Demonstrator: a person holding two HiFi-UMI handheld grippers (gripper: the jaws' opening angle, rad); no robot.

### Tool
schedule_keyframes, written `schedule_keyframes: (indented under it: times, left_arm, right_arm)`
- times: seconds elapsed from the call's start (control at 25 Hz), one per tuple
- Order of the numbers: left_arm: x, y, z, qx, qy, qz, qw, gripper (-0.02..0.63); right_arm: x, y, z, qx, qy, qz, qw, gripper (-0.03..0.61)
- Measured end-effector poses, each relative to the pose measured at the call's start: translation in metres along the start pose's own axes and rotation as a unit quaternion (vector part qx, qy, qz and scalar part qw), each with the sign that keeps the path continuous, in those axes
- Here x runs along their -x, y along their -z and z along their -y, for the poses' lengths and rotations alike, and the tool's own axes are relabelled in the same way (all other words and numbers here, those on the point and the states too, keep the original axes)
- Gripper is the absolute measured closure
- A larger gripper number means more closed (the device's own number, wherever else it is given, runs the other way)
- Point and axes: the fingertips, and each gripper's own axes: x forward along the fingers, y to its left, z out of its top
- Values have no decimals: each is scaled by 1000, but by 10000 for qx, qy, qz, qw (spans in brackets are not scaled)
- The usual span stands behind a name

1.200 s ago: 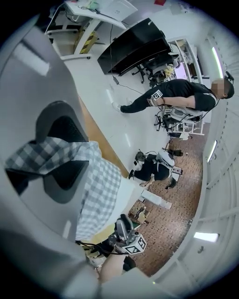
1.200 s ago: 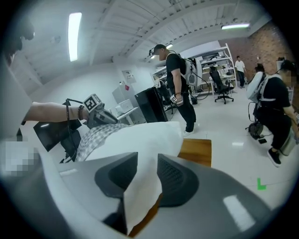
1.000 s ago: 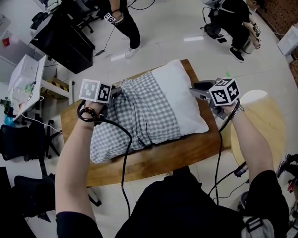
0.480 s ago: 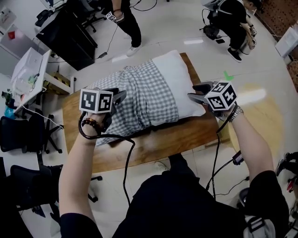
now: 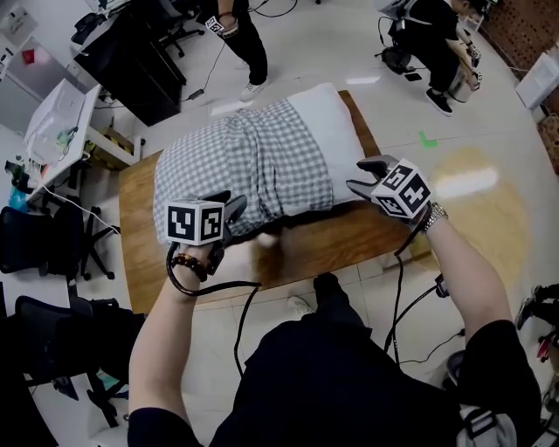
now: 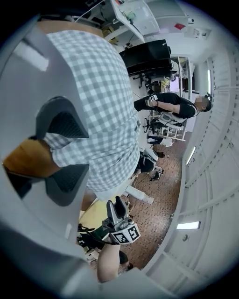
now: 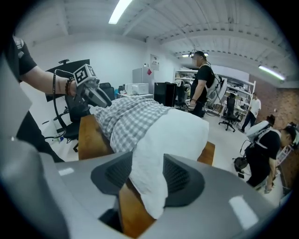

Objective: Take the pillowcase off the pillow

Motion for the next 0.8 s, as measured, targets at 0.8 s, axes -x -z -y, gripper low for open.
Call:
schedule_keyframes:
  times: [0.8]
  left_arm:
    - [-61, 74, -11, 888, -445, -86, 9950, 376]
  right_arm:
    - [-56, 43, -5, 1460, 937, -928, 9805, 273]
